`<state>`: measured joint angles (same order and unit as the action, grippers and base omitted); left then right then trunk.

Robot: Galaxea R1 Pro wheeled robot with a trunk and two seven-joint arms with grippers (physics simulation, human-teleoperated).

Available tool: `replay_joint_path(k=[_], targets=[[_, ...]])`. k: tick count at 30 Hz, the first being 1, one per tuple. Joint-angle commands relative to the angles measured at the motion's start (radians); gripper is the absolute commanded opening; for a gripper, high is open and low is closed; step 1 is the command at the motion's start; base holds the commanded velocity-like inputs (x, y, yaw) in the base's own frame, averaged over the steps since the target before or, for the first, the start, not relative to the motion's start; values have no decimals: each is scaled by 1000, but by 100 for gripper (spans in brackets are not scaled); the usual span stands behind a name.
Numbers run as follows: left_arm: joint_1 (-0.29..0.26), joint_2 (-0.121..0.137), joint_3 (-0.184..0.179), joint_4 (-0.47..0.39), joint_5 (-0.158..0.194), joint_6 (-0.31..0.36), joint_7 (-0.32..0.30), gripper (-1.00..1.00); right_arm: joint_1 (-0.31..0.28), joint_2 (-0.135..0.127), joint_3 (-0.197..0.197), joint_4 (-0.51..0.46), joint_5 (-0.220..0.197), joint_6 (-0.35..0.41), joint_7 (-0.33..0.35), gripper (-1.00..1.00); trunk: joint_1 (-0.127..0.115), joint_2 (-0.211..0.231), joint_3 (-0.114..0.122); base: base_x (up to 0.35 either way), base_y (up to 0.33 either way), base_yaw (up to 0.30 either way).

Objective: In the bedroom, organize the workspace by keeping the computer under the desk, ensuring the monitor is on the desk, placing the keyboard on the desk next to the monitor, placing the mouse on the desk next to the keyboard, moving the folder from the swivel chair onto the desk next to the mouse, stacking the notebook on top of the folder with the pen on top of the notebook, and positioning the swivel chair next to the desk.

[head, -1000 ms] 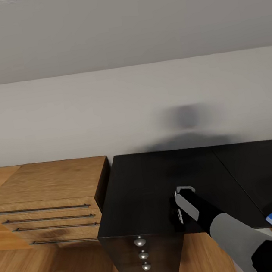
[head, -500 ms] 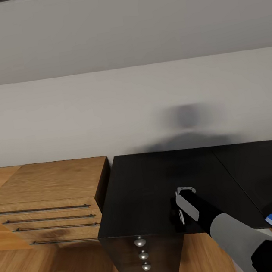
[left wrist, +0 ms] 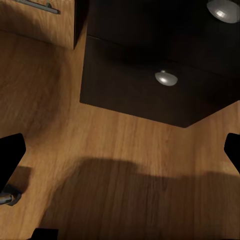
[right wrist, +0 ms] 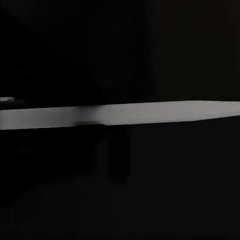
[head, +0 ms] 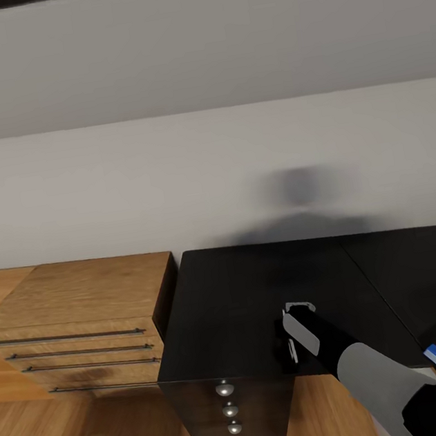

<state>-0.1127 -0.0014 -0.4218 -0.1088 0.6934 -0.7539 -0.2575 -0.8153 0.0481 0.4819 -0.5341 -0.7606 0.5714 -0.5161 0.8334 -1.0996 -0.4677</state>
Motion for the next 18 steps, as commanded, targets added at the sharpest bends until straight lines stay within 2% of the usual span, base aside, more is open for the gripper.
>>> replay_joint_path(k=[1,7,15,18], targets=[[-1,0,-3,1,11,-2,-8,100,-1,-1,6,-1,-15,1,-9,-100,-4,7,2,0,0,0],[-1,0,-3,1,11,-2,-8,100,-1,-6,7,-13,-14,-1,-4,-100,-27,49,21,0,0,0],[-1,0,-3,1,12,-2,-8,100,-1,-38,8,-88,-15,0,-2,-100,-58,105,46,0,0,0],[-1,0,-4,1,12,-1,-8,100,-1,-42,-3,-95,-16,1,-3,-100,-69,126,55,0,0,-4]])
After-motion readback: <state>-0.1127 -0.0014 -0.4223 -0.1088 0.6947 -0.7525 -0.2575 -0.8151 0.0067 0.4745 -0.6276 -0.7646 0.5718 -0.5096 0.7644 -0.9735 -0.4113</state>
